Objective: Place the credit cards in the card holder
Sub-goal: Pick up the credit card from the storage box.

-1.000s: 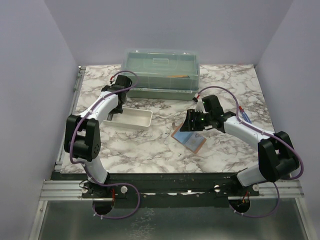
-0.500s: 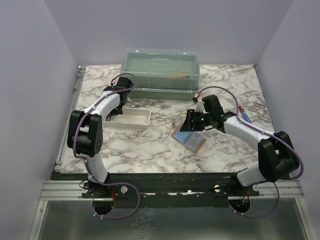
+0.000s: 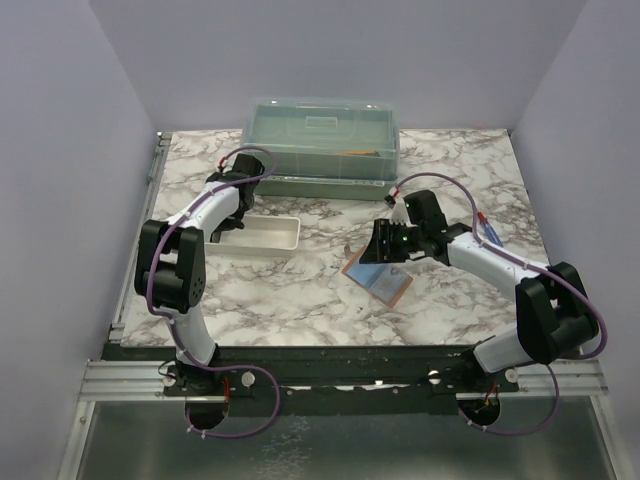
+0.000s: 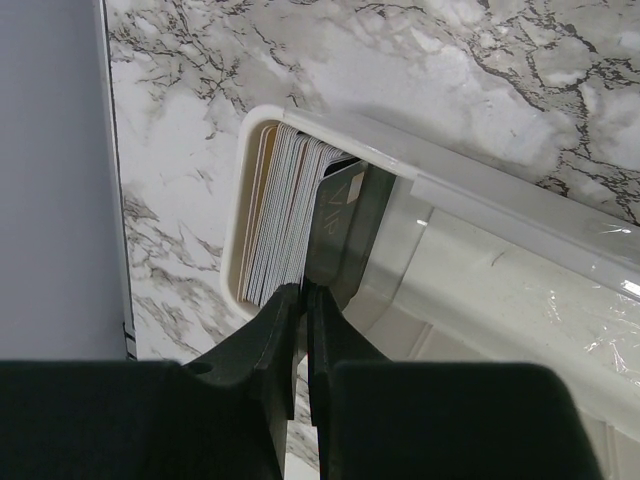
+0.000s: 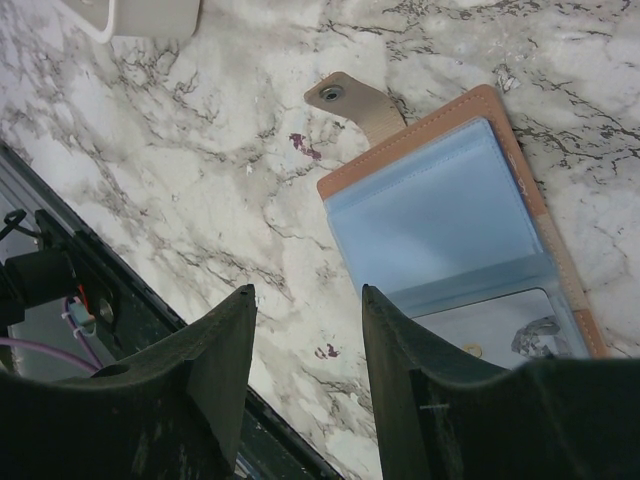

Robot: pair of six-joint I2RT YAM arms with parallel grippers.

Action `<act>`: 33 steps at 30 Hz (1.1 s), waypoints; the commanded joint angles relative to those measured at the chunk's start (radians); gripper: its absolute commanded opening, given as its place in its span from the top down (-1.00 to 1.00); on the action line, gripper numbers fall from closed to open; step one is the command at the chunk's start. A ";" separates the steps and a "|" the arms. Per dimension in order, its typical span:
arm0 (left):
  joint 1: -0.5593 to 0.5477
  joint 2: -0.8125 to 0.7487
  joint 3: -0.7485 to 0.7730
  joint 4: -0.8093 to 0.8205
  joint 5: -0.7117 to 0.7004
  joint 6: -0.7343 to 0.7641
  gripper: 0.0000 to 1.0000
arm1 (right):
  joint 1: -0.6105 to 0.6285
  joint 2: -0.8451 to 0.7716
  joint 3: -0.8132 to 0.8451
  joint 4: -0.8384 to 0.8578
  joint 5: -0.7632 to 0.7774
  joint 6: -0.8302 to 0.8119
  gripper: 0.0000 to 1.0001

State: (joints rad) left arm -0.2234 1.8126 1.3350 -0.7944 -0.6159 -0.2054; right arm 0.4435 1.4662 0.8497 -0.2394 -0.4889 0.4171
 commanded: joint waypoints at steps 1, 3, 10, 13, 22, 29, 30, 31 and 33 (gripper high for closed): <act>0.016 0.007 0.006 -0.020 -0.062 -0.005 0.75 | 0.001 0.010 0.033 -0.033 -0.023 -0.017 0.00; 0.017 0.004 0.004 -0.019 -0.060 -0.006 0.72 | 0.001 0.009 0.034 -0.034 -0.025 -0.018 0.00; 0.017 -0.040 0.022 -0.046 -0.022 -0.013 0.82 | 0.001 0.013 0.044 -0.041 -0.024 -0.021 0.00; 0.018 -0.072 0.046 -0.091 0.033 -0.026 0.82 | 0.001 0.012 0.049 -0.047 -0.019 -0.019 0.00; 0.016 -0.190 0.088 -0.181 0.172 -0.045 0.97 | 0.001 0.009 0.072 -0.074 0.009 -0.014 0.00; 0.016 -0.366 0.047 0.021 0.844 -0.140 1.00 | 0.001 -0.058 0.016 0.020 -0.058 0.087 -0.05; 0.015 -0.392 -0.002 0.113 0.980 -0.186 1.00 | 0.001 -0.070 -0.005 0.058 -0.095 0.116 -0.07; 0.014 -0.415 -0.061 0.233 1.099 -0.233 1.00 | 0.001 -0.086 -0.031 0.110 -0.129 0.151 -0.10; -0.003 -0.450 -0.195 0.497 1.274 -0.357 1.00 | 0.001 -0.119 -0.093 0.234 -0.191 0.224 -0.19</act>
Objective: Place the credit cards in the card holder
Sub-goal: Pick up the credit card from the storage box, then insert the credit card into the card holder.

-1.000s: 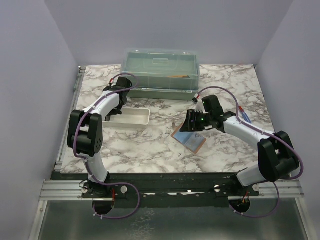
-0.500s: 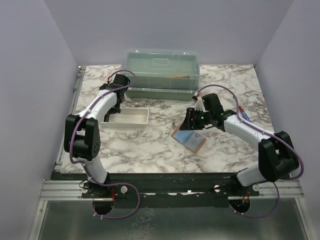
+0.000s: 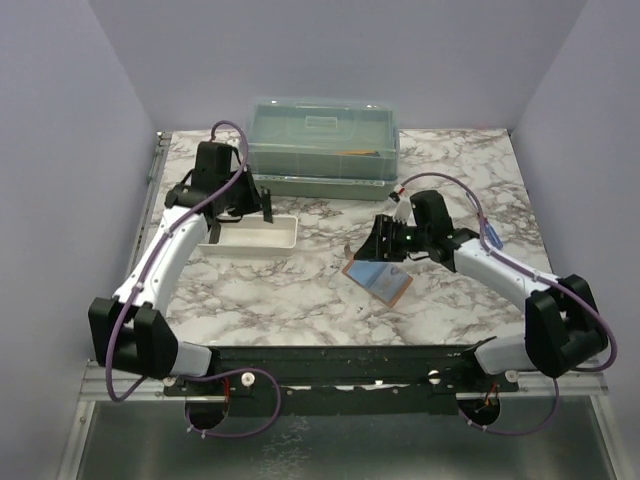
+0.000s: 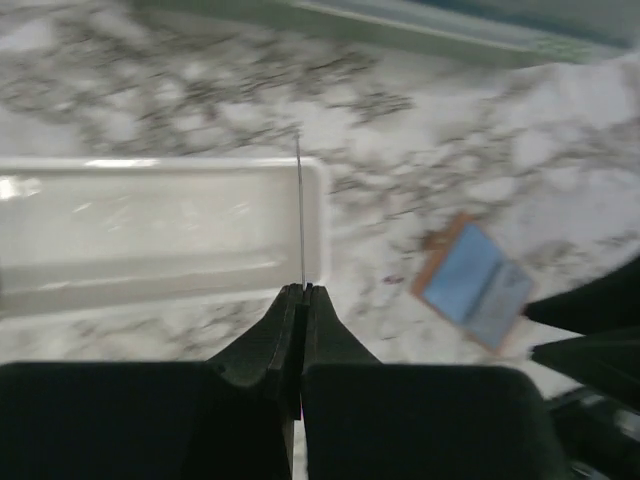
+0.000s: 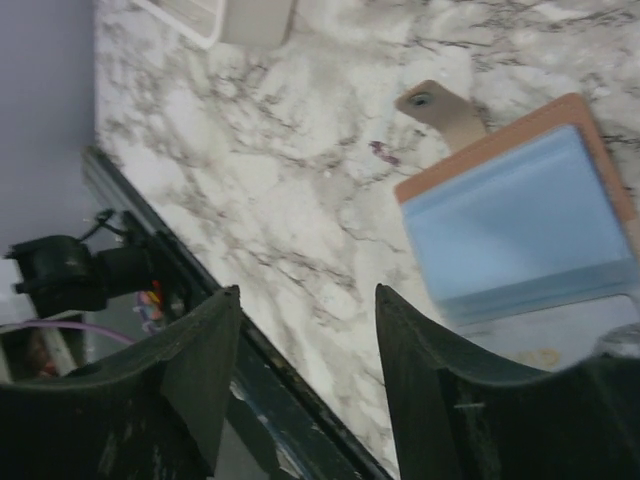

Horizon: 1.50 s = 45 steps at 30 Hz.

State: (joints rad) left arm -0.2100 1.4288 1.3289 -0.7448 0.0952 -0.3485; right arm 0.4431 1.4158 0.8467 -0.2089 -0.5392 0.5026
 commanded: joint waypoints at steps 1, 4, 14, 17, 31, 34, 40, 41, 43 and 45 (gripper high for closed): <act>-0.031 -0.074 -0.252 0.601 0.623 -0.286 1.00 | 0.002 -0.093 -0.125 0.276 -0.160 0.181 -0.23; -0.088 -0.055 -0.406 0.975 0.730 -0.474 1.00 | 0.001 -0.165 -0.238 0.460 -0.171 0.308 -0.39; -0.219 0.071 -0.500 1.251 0.925 -0.550 1.00 | -0.009 -0.327 -0.475 0.757 -0.133 0.570 -0.35; -0.232 0.062 -0.524 1.262 0.951 -0.543 1.00 | -0.012 -0.341 -0.501 0.805 -0.130 0.594 -0.27; -0.312 0.099 -0.539 1.272 1.046 -0.533 1.00 | -0.044 -0.343 -0.533 0.935 -0.178 0.627 0.28; -0.316 0.120 -0.530 1.273 1.051 -0.538 1.00 | -0.045 -0.337 -0.560 0.957 -0.177 0.643 0.67; -0.320 0.227 -0.457 1.044 0.813 -0.520 0.19 | -0.095 -0.373 -0.534 0.445 -0.010 0.544 0.99; -0.333 0.246 -0.445 1.020 0.777 -0.510 0.13 | -0.121 -0.367 -0.521 0.352 0.005 0.507 0.99; -0.363 0.281 -0.413 0.983 0.716 -0.498 0.08 | -0.180 -0.343 -0.525 0.311 -0.059 0.457 0.99; -0.381 0.324 -0.370 0.949 0.687 -0.482 0.08 | -0.217 -0.305 -0.516 0.298 -0.124 0.417 0.99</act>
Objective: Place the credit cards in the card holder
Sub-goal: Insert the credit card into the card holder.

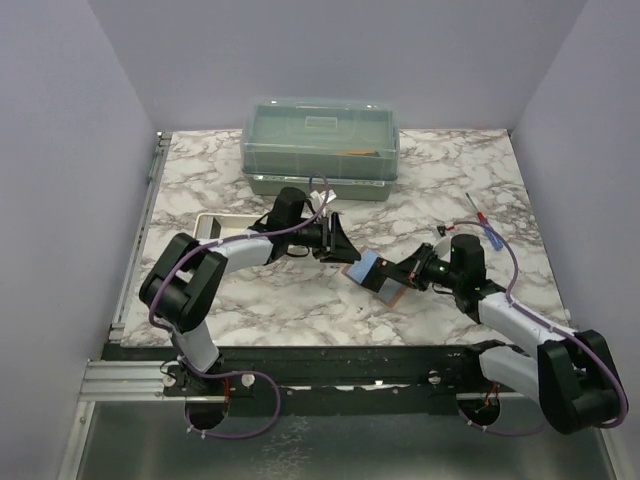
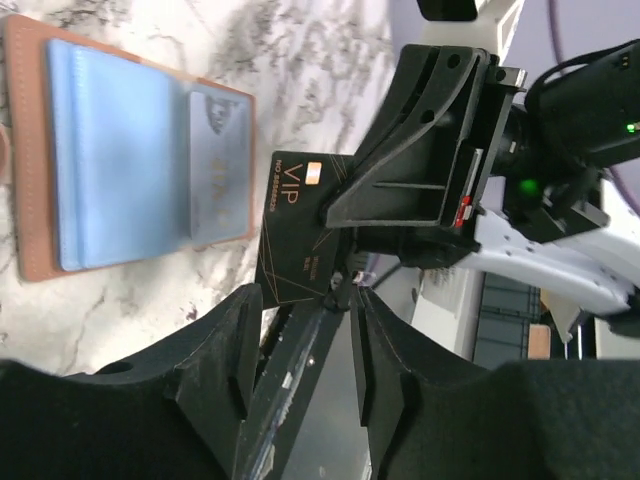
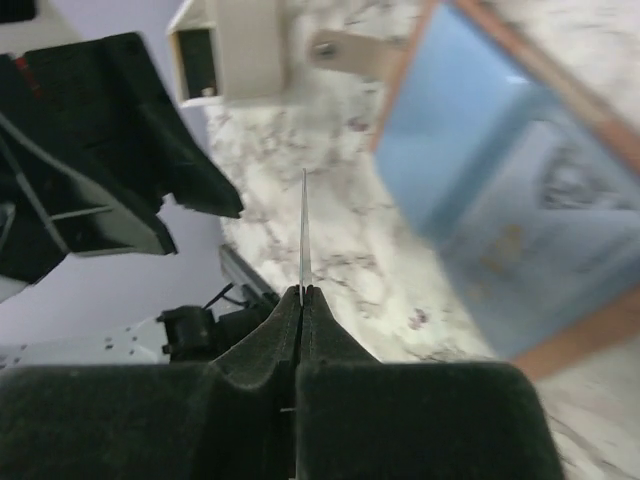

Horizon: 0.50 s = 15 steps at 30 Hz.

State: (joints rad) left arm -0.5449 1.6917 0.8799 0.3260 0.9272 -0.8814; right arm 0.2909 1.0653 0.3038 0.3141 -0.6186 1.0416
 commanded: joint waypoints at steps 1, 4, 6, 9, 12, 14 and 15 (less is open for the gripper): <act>-0.052 0.083 0.103 -0.149 -0.161 0.059 0.10 | -0.078 0.070 0.037 -0.245 -0.061 -0.143 0.99; -0.071 0.145 0.176 -0.206 -0.192 0.093 0.31 | -0.110 0.116 0.033 -0.223 -0.118 -0.164 0.99; -0.091 0.189 0.229 -0.235 -0.208 0.112 0.48 | -0.129 0.162 0.030 -0.202 -0.146 -0.165 0.99; -0.105 0.259 0.294 -0.278 -0.229 0.126 0.69 | -0.156 0.217 0.022 -0.158 -0.191 -0.159 0.99; -0.108 0.302 0.342 -0.353 -0.305 0.160 0.84 | -0.164 0.251 0.017 -0.109 -0.203 -0.146 0.99; -0.106 0.315 0.367 -0.405 -0.361 0.191 0.88 | -0.169 0.278 0.027 -0.091 -0.204 -0.149 0.99; -0.106 0.322 0.380 -0.427 -0.387 0.213 0.90 | -0.172 0.296 0.031 -0.079 -0.211 -0.150 0.99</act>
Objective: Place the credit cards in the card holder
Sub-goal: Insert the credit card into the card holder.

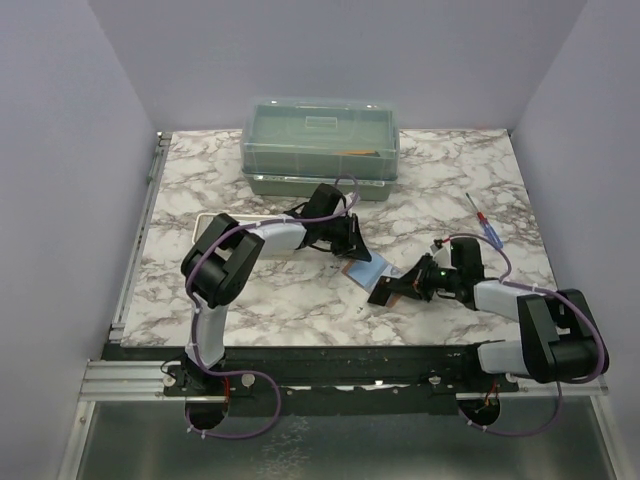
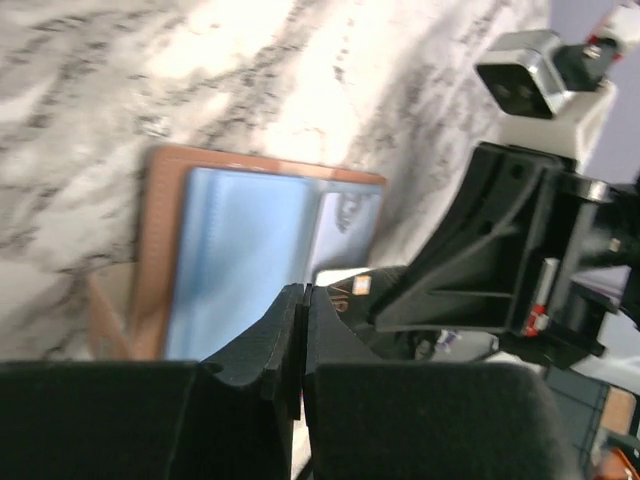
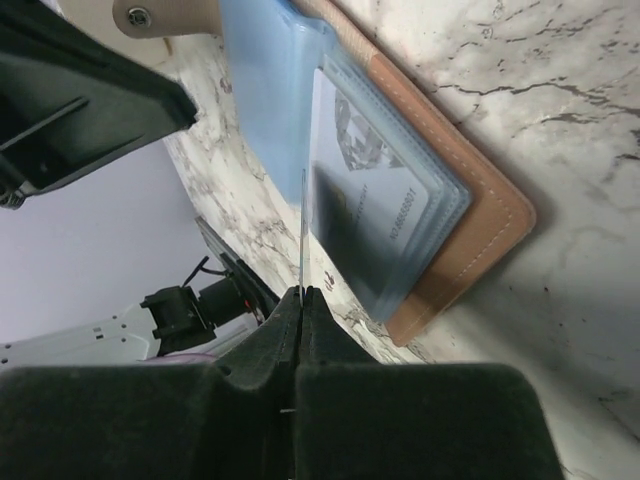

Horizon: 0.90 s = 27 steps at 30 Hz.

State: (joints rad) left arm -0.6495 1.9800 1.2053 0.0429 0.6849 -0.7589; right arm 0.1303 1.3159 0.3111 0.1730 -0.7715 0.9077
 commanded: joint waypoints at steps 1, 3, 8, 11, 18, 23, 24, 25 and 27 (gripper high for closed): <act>-0.002 0.044 0.065 -0.168 -0.167 0.104 0.93 | -0.015 0.061 0.027 0.074 -0.066 -0.021 0.99; -0.002 0.055 0.073 -0.194 -0.196 0.117 0.98 | -0.023 0.091 0.034 0.090 -0.080 -0.022 0.99; -0.002 0.059 0.058 -0.215 -0.252 0.120 1.00 | -0.036 0.146 0.047 0.143 -0.111 -0.029 0.99; -0.002 0.063 0.044 -0.218 -0.263 0.121 1.00 | -0.041 0.163 0.064 0.144 -0.111 -0.041 0.99; -0.002 0.063 0.024 -0.230 -0.268 0.125 1.00 | -0.050 0.232 0.093 0.151 -0.117 -0.053 0.99; -0.002 0.063 0.020 -0.237 -0.269 0.128 1.00 | -0.058 0.268 0.092 0.165 -0.119 -0.059 0.99; -0.002 0.063 0.020 -0.239 -0.270 0.128 1.00 | -0.060 0.272 0.094 0.166 -0.122 -0.061 0.99; -0.002 0.064 0.020 -0.240 -0.271 0.129 1.00 | -0.062 0.275 0.096 0.166 -0.122 -0.062 0.99; -0.002 0.063 0.022 -0.242 -0.268 0.130 1.00 | -0.065 0.278 0.100 0.163 -0.110 -0.067 0.99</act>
State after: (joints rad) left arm -0.6483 2.0262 1.2545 -0.1223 0.4957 -0.6678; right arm 0.0765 1.5742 0.3912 0.3206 -0.8707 0.8673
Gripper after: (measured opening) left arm 0.017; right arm 0.005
